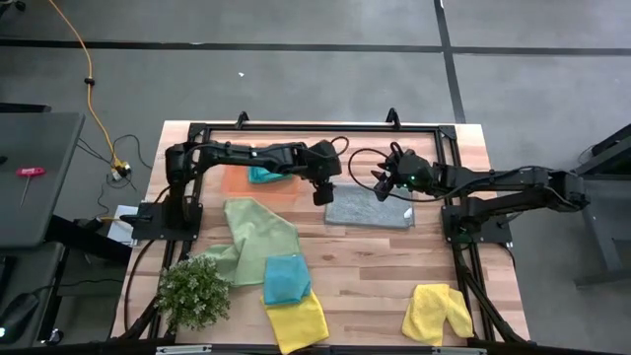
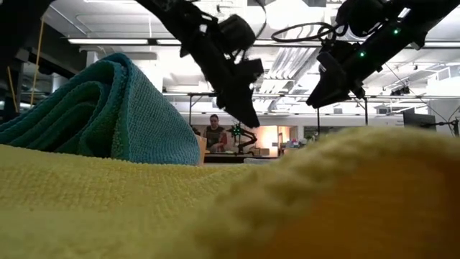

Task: Fold microfiber towels
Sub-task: Fold the gray microfiber cloth

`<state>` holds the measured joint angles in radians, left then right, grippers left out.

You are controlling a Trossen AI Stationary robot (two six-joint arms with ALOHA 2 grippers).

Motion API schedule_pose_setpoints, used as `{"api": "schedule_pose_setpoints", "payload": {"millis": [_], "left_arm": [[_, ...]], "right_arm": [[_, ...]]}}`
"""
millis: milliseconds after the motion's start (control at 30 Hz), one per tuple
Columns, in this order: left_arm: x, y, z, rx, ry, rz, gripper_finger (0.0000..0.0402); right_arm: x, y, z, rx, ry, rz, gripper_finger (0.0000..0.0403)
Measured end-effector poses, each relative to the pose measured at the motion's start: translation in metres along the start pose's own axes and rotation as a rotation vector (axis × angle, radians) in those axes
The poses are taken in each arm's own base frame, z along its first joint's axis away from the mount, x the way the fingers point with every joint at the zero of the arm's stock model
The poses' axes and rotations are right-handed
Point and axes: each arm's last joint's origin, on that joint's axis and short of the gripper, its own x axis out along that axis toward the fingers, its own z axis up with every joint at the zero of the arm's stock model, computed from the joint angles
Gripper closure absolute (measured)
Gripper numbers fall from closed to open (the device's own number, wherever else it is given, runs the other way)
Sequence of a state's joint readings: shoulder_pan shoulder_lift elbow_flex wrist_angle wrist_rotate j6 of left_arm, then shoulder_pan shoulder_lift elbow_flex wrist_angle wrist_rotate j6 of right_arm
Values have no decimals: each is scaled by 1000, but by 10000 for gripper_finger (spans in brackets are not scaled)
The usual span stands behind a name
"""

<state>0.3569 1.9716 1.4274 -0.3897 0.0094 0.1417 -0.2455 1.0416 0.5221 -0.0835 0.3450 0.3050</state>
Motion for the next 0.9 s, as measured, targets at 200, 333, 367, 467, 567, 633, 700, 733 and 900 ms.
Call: {"api": "schedule_pose_setpoints", "payload": {"millis": [200,333,367,467,567,633,700,733,900], "left_arm": [[32,0,-13,29,73,95,181],[38,6,-17,16,92,157,181],[38,7,-17,11,88,148,181],[42,6,-19,-14,82,61,181],[42,7,-18,-17,74,32,181],[42,8,-19,-25,73,14,181],[42,10,-19,-33,74,1,181],[42,11,-20,-34,78,10,181],[41,6,-24,46,152,137,181]], "right_arm": [[0,1,2,10,-19,5,260],[0,1,3,13,-29,9,260],[0,1,3,11,-29,9,260],[0,1,3,10,-26,8,260],[0,1,3,13,-26,8,260],[0,1,3,13,-25,12,260],[0,1,3,13,-25,12,260],[0,1,3,13,-25,12,260],[0,1,3,10,-24,13,260]]}}
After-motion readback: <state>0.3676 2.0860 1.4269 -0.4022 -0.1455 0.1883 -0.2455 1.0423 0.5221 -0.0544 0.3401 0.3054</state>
